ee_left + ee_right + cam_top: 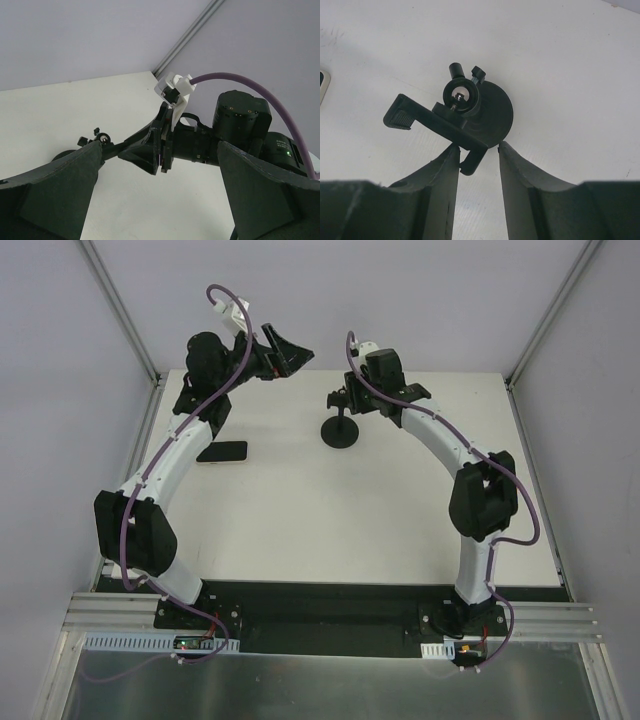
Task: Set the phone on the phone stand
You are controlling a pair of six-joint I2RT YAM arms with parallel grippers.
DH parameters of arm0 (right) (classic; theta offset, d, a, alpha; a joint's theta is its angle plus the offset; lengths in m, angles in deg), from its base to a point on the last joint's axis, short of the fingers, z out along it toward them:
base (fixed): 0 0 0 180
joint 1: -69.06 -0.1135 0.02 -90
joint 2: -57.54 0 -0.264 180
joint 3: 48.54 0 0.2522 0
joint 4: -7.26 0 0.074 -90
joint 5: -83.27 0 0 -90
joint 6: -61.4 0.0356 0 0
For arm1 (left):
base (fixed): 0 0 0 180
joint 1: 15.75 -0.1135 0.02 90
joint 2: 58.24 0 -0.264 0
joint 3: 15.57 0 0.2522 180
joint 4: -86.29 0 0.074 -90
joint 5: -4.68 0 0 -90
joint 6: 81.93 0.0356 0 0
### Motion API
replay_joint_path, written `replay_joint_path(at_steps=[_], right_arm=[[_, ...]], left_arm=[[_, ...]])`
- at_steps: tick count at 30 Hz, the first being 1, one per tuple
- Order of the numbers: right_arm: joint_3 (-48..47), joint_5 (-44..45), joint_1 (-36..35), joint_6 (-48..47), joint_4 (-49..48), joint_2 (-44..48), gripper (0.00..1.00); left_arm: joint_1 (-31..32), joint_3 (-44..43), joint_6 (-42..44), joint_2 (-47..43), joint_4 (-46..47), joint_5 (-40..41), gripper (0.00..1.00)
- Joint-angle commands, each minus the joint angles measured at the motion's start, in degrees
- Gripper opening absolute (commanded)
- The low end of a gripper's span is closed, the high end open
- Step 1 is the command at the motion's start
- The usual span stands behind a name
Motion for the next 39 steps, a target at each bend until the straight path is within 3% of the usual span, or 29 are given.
replay_joint_path(at_steps=[1,8,13,17,21,24,27,31,39], right_arm=[[-3.0,1.0,0.0,-0.4,-0.7,-0.5,0.36],[-2.2,0.8,-0.1,-1.0,-1.0,-0.5,0.01],[1.8,-0.1,-0.1,-2.4,-2.7,2.8,0.01],[7.9,-2.1,-0.2,-1.3,-4.8,9.2,0.01],[17.0,-4.8,-0.9,1.8,-9.0,15.4,0.01],[17.8,-4.0,-2.2,2.9,-7.8,18.0,0.01],[17.9,-2.0,-4.7,3.3,-3.9,21.4,0.01],[25.3,2.2,-9.8,4.0,-3.8,28.8,0.01],[32.5,10.3,-19.3,6.4,-2.1,38.3,0.01]], left_arm=[[1.3,-2.3,0.7,-0.2,2.8,-1.7,0.98],[2.7,-2.9,0.6,-0.2,2.6,-1.7,0.97],[3.8,-4.0,0.0,-1.5,-1.5,2.2,0.94],[6.0,-5.1,-0.1,-4.7,-13.3,10.2,0.92],[6.9,7.4,-1.5,-14.1,-19.5,19.3,0.93],[6.9,16.6,-2.9,-23.3,-24.7,26.8,0.93],[6.8,22.5,-2.6,-30.5,-30.7,29.2,0.93],[6.8,27.6,-2.4,-37.6,-39.4,30.5,0.93],[6.4,31.4,-6.5,-41.5,-50.3,31.5,0.99]])
